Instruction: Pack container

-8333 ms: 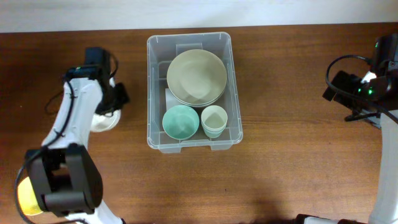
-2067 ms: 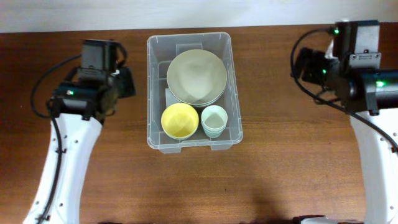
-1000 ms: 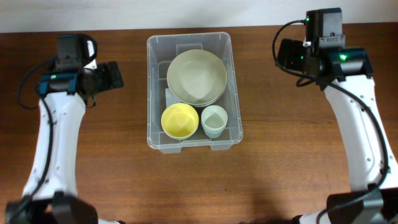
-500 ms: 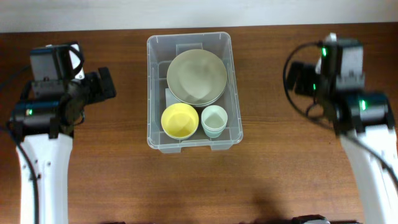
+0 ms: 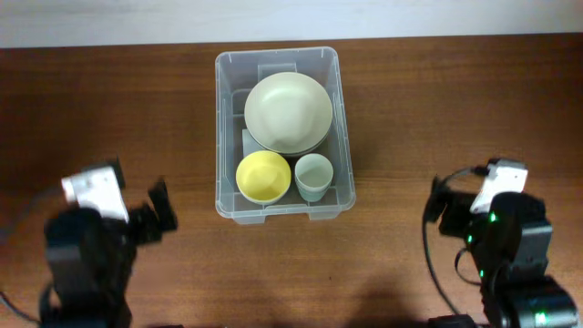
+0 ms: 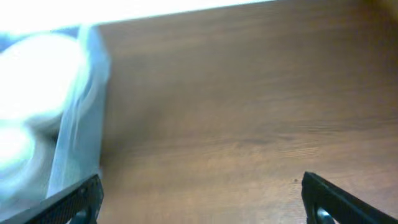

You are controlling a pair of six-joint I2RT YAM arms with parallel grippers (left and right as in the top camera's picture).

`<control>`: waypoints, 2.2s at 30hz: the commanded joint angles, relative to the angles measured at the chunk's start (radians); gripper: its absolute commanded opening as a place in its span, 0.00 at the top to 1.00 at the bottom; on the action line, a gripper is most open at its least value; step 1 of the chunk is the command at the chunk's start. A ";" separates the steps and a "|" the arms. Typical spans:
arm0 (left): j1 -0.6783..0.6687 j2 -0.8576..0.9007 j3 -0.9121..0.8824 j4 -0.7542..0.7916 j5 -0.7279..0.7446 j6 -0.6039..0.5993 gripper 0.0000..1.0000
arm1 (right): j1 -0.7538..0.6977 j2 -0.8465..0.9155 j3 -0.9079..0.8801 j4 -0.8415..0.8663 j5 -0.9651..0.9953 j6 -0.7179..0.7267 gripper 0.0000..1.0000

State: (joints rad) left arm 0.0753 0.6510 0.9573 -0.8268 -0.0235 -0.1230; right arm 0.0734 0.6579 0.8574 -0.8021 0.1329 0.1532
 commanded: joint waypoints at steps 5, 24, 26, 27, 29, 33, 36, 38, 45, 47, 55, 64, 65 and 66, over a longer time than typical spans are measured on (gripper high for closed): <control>0.007 -0.199 -0.147 0.004 0.028 0.016 0.00 | -0.001 -0.012 -0.039 -0.007 -0.167 -0.150 0.00; 0.005 -0.196 -0.147 0.000 0.028 0.016 0.00 | -0.002 0.190 -0.039 -0.009 -0.182 -0.149 0.01; 0.005 -0.196 -0.147 -0.001 0.028 0.016 0.00 | -0.002 0.241 -0.039 -0.009 -0.182 -0.149 0.01; 0.005 -0.196 -0.147 -0.001 0.028 0.016 0.00 | -0.002 0.262 -0.039 -0.009 -0.182 -0.149 0.01; 0.005 -0.196 -0.147 -0.001 0.028 0.016 0.00 | 0.004 0.296 -0.039 -0.009 -0.182 -0.149 0.01; 0.005 -0.196 -0.147 -0.001 0.028 0.016 0.00 | 0.011 0.330 -0.043 -0.021 -0.182 -0.149 0.01; 0.005 -0.196 -0.147 -0.003 0.028 0.016 0.00 | 0.011 0.293 -0.046 -0.024 -0.185 -0.148 0.01; 0.005 -0.196 -0.147 -0.003 0.028 0.016 0.00 | 0.011 0.251 -0.053 -0.020 -0.186 -0.149 0.01; 0.005 -0.196 -0.147 -0.003 0.028 0.016 0.00 | 0.011 0.029 -0.192 0.074 -0.175 -0.149 0.01; 0.005 -0.196 -0.147 -0.003 0.028 0.016 0.00 | 0.011 -0.072 -0.288 0.135 -0.187 -0.149 0.01; 0.005 -0.196 -0.147 -0.003 0.028 0.016 0.00 | 0.011 -0.355 -0.457 0.193 -0.191 -0.146 0.01; 0.005 -0.196 -0.147 -0.003 0.028 0.016 0.00 | -0.015 -0.622 -0.537 0.193 -0.165 -0.146 0.01; 0.005 -0.196 -0.147 -0.003 0.028 0.016 0.00 | -0.023 -0.640 -0.542 0.193 -0.166 -0.146 0.01; 0.005 -0.196 -0.147 -0.004 0.028 0.016 0.00 | -0.030 -0.657 -0.548 0.195 -0.166 -0.146 0.01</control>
State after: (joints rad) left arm 0.0753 0.4599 0.8188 -0.8303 -0.0097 -0.1230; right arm 0.0639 0.0525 0.3328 -0.6121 -0.0463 0.0139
